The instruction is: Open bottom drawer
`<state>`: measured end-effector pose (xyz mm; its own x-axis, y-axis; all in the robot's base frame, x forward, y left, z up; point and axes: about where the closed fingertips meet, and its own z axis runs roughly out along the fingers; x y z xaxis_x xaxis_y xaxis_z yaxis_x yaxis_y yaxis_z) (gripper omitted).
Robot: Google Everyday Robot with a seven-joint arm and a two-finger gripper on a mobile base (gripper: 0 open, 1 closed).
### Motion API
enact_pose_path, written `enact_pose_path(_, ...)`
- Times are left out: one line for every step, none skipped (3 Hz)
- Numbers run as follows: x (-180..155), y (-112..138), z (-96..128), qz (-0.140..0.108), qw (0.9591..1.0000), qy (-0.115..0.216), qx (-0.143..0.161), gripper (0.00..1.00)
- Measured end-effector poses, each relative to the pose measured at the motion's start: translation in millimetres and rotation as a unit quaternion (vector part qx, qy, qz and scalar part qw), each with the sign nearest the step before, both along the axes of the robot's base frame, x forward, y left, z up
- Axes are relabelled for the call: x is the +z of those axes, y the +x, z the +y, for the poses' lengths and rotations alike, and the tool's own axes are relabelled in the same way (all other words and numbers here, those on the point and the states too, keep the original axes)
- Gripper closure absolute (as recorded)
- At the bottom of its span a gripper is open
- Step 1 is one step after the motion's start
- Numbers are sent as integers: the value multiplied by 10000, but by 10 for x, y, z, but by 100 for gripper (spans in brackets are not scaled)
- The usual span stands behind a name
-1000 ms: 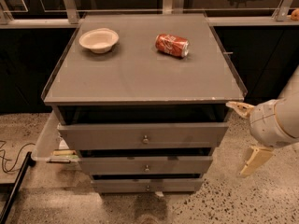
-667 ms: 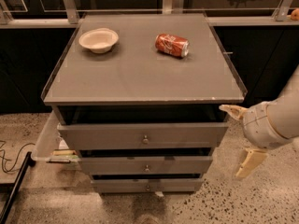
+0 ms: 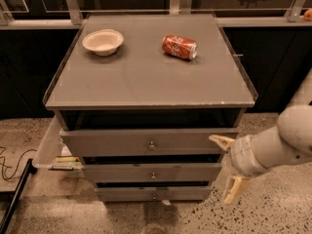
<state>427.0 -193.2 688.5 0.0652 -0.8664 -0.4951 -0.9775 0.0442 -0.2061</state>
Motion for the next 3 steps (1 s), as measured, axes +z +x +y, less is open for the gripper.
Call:
enact_pose_path(-561, -7, 58, -49, 9997, 247, 74, 0)
enact_pose_path(-1051, -16, 121, -87, 9988, 431, 220, 0)
enact_pose_path(-1457, 21, 169, -37, 9990, 402, 187, 0)
